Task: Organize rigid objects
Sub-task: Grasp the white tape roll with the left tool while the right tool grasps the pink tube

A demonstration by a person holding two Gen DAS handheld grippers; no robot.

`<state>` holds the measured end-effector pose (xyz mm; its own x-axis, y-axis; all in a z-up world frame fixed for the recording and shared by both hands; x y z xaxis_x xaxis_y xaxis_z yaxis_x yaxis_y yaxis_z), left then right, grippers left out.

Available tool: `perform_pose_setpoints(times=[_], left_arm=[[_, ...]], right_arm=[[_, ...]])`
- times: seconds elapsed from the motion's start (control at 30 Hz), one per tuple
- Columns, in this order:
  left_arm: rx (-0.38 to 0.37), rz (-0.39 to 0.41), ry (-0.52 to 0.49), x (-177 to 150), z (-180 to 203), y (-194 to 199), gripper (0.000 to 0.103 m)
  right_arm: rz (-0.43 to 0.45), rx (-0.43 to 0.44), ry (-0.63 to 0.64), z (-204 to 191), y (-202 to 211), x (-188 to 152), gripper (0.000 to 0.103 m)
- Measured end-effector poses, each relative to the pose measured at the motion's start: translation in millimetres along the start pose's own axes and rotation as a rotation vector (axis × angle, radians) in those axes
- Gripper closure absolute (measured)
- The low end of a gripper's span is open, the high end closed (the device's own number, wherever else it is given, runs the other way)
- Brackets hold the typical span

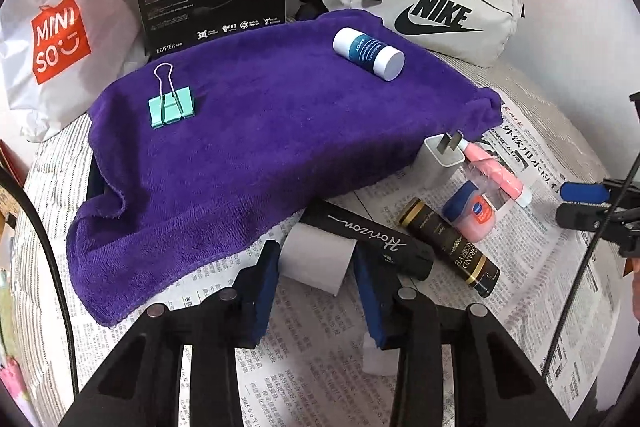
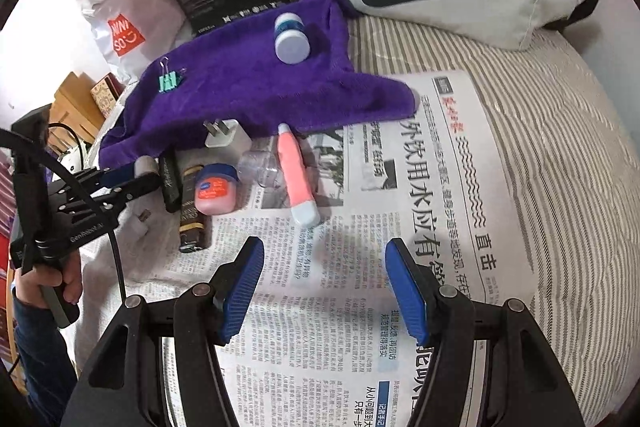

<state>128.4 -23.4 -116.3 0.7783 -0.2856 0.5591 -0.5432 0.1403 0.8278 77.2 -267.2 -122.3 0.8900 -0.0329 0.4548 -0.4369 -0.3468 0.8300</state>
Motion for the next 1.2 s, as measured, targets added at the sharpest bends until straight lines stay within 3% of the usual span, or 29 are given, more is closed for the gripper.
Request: perform_pose_setpoints(times=[0.27, 0.4, 0.67, 0.77, 1.07, 1.2], left_arm=[[0.007, -0.009, 0.008, -10.1, -6.2, 5.9, 0.068], [0.054, -0.002, -0.018, -11.9, -4.6, 2.3, 0.068], [0.007, 0.005, 0.035, -6.8, -8.9, 0.6, 0.070], [0.026, 0.015, 0.053, -9.6, -13.3, 4.4, 0.070], [0.036, -0.006, 0.100, -19.6, -28.0, 6.9, 0.070], [0.043, -0.005, 0.094, -20.1, -27.2, 6.5, 0.070]], right_arm=[[-0.004, 0.000, 0.003, -0.8, 0.0, -1.0, 0.040], [-0.008, -0.001, 0.007, -2.4, -1.3, -1.3, 0.040], [-0.013, -0.007, 0.005, 1.7, -4.9, 0.9, 0.040], [-0.009, -0.003, 0.013, 1.7, -7.5, 7.1, 0.040], [-0.019, -0.014, 0.171, -25.6, -40.5, 36.0, 0.042], [-0.006, -0.074, 0.246, -33.1, -51.2, 41.5, 0.054]])
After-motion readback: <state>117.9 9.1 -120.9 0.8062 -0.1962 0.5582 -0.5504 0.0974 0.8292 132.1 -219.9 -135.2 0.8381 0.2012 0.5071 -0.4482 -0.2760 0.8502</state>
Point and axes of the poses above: each gripper's, at about its wrist camera, not at the fingertips, and y roughly against the way its jaws point, z to its right, x to its top, the point moved 2 cm from there along -y, roughly the way its jaws point, and after that the axes turned 5 degrees about x, right-handed, at the moved point
